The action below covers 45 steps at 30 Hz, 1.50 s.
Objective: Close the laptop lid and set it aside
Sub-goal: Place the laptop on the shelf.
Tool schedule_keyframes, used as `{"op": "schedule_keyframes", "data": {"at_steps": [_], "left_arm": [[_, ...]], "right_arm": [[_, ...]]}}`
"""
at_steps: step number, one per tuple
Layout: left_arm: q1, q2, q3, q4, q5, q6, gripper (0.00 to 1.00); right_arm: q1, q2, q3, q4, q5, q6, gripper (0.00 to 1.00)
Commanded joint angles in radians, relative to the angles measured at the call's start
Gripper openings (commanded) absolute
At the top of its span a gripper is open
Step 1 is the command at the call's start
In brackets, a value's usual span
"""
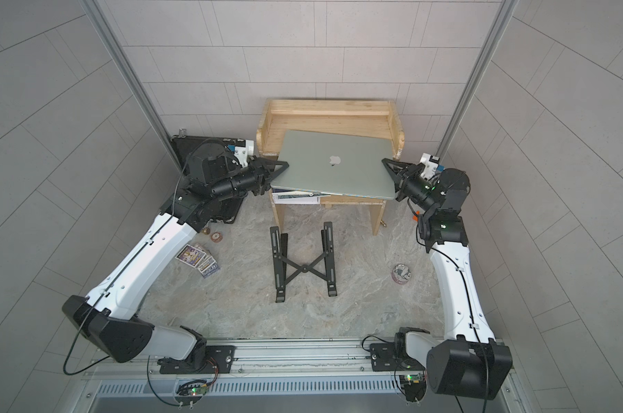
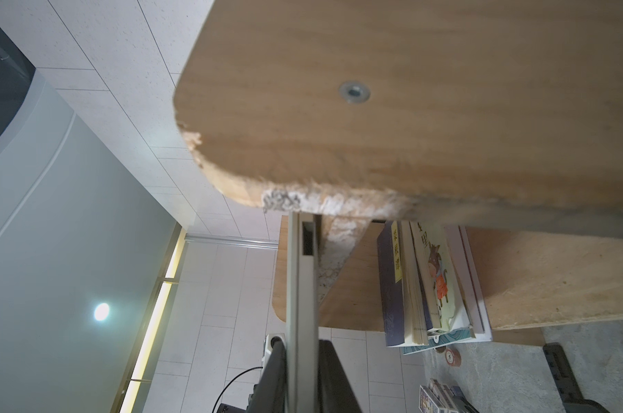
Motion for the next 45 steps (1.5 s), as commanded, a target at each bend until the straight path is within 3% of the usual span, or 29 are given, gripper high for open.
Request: {"op": "schedule_keyframes", "data": {"at_steps": [1,8,27,32,35,38,45], "left_arm": [[-0.029,0.022,0.011,-0.009,0.101,0.070,0.29],[-0.017,0.003,0.001,-0.013,0.102,0.063,0.55],[0.060,-0.099,-0.028,-0.082,0.091,0.085,0.74],[0.082,-0.139,-0.037,-0.136,0.064,0.117,0.74],[0.080,-0.163,-0.014,-0.202,0.017,0.180,0.74],[0.051,-0.187,0.032,-0.321,-0.100,0.320,0.73],[-0.214,-0.215,0.138,-0.584,-0.478,0.616,0.67]], "right_arm": [[0.051,-0.021,0.067,0.065,-0.066,-0.006,0.00],[0.051,-0.012,0.105,0.026,-0.038,-0.012,0.00],[0.030,0.049,0.123,0.015,0.010,0.019,0.00],[0.020,0.066,0.125,0.019,0.009,0.023,0.00],[0.019,0.073,0.120,0.017,0.009,0.024,0.00],[0.019,0.075,0.116,0.020,0.015,0.028,0.00],[0.019,0.075,0.124,0.015,0.038,0.025,0.00]]}}
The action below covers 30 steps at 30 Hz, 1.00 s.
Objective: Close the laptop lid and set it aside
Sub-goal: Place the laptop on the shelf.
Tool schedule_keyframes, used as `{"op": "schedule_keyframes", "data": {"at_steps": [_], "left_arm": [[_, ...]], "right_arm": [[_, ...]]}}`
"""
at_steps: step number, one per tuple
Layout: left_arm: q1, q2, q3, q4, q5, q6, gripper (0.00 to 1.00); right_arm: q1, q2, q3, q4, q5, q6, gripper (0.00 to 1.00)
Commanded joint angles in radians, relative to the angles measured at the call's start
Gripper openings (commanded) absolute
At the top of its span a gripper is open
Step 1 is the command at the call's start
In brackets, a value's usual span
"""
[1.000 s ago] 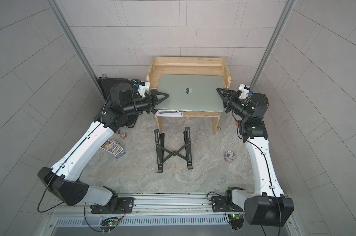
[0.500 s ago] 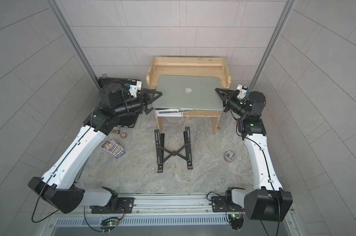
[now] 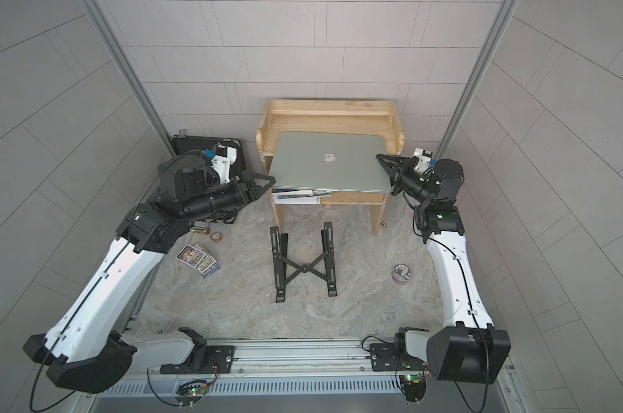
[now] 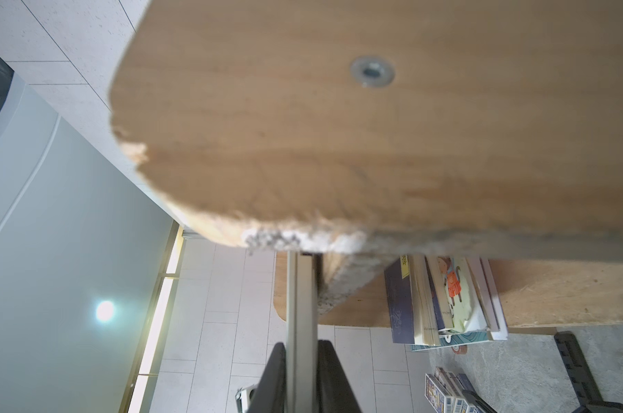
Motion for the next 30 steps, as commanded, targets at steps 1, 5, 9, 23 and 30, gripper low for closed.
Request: {"op": "schedule_keyframes", "data": {"at_steps": [1,5,9,23,30], "left_arm": [[-0.122,-0.031,0.053,-0.163,-0.229,0.197,0.66],[-0.272,-0.015,0.058,-0.207,-0.380,0.252,0.64],[-0.399,0.058,0.105,-0.267,-0.463,0.291,0.63],[-0.515,0.326,0.338,-0.284,-0.659,0.368,0.65],[-0.516,0.433,0.473,-0.284,-0.692,0.415,0.66]], "right_arm": [[-0.004,-0.004,0.042,0.051,0.046,0.009,0.00],[-0.005,-0.005,0.039,0.043,0.056,0.001,0.00],[-0.005,-0.003,0.035,0.040,0.059,-0.006,0.00],[-0.002,-0.013,0.033,0.019,0.063,-0.024,0.00],[0.002,-0.017,0.036,-0.004,0.063,-0.052,0.00]]}}
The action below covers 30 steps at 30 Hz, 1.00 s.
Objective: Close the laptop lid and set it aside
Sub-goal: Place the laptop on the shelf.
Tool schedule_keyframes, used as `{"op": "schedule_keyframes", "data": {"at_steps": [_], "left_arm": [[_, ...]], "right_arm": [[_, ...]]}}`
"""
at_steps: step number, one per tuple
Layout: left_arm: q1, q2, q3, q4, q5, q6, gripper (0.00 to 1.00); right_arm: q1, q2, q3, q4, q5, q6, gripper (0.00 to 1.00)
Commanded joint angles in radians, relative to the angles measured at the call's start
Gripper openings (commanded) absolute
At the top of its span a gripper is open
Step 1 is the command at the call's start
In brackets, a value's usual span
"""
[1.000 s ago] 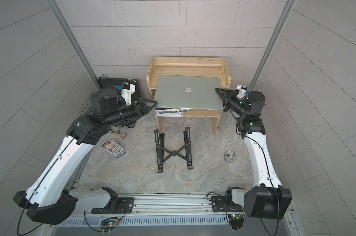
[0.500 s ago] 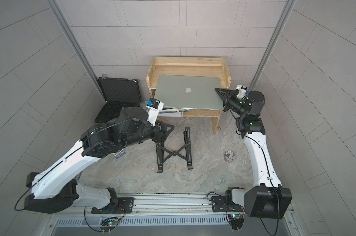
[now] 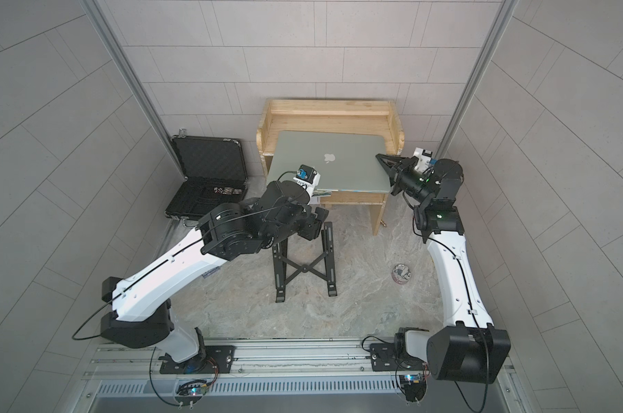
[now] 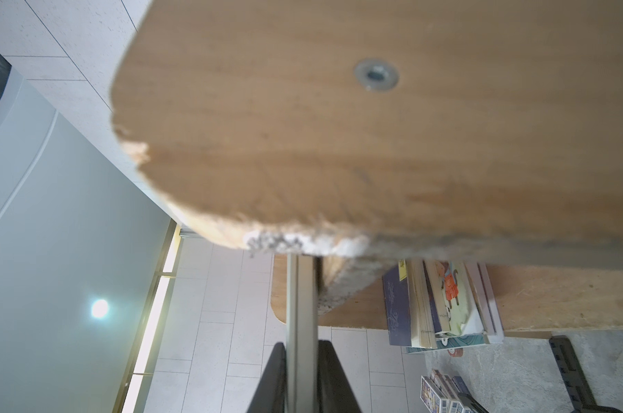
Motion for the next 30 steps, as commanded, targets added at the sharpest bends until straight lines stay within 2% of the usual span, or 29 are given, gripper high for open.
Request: {"op": "schedule_keyframes", "data": {"at_steps": [1,12,30], "left_arm": [[-0.004,0.048,0.089,-0.016,-0.036,0.044,0.66],[0.013,0.176,0.236,-0.024,-0.042,0.083,0.67],[0.082,0.207,0.293,-0.001,0.020,0.064,0.67]], "right_arm": [[0.002,-0.018,0.035,0.000,0.055,-0.027,0.00],[0.008,-0.016,0.036,-0.003,0.050,-0.034,0.00],[0.008,-0.017,0.032,-0.007,0.036,-0.036,0.01]]}}
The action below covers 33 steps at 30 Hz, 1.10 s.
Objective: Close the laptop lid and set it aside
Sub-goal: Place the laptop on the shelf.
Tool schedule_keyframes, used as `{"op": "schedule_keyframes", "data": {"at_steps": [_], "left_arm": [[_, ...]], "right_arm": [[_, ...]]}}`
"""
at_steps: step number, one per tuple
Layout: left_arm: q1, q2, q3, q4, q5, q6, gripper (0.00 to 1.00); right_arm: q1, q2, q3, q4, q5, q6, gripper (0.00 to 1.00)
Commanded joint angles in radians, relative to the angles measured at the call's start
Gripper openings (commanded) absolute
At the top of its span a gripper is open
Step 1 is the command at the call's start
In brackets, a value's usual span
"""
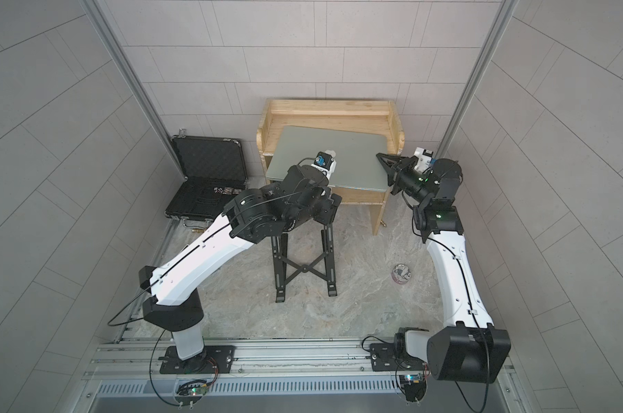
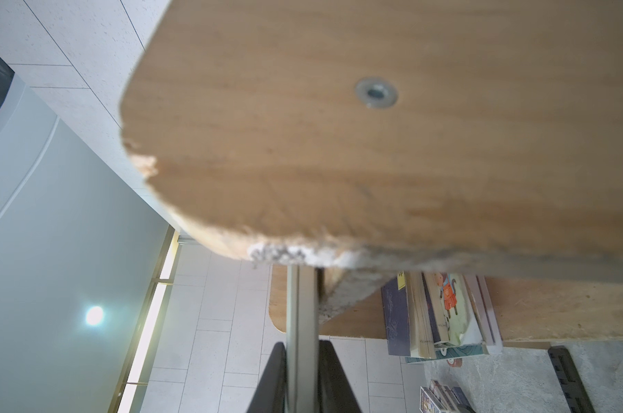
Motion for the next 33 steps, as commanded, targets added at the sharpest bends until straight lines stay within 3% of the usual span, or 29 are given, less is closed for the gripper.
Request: {"op": "schedule_keyframes", "data": {"at_steps": [1,21,26,33], "left_arm": [[0.027,0.019,0.046,0.038,0.007,0.006,0.67],[0.045,0.062,0.092,0.068,0.091,-0.013,0.67],[0.054,0.074,0.091,0.085,0.126,-0.033,0.67],[0.077,0.087,0.090,0.129,0.217,-0.087,0.67]], "right_arm": [[0.000,-0.016,0.030,0.001,0.001,-0.024,0.03],[-0.001,-0.033,0.030,-0.007,-0.024,-0.050,0.70],[-0.009,-0.078,0.018,-0.055,-0.019,-0.091,0.78],[-0.056,-0.214,-0.069,-0.092,0.007,-0.120,0.82]]}}
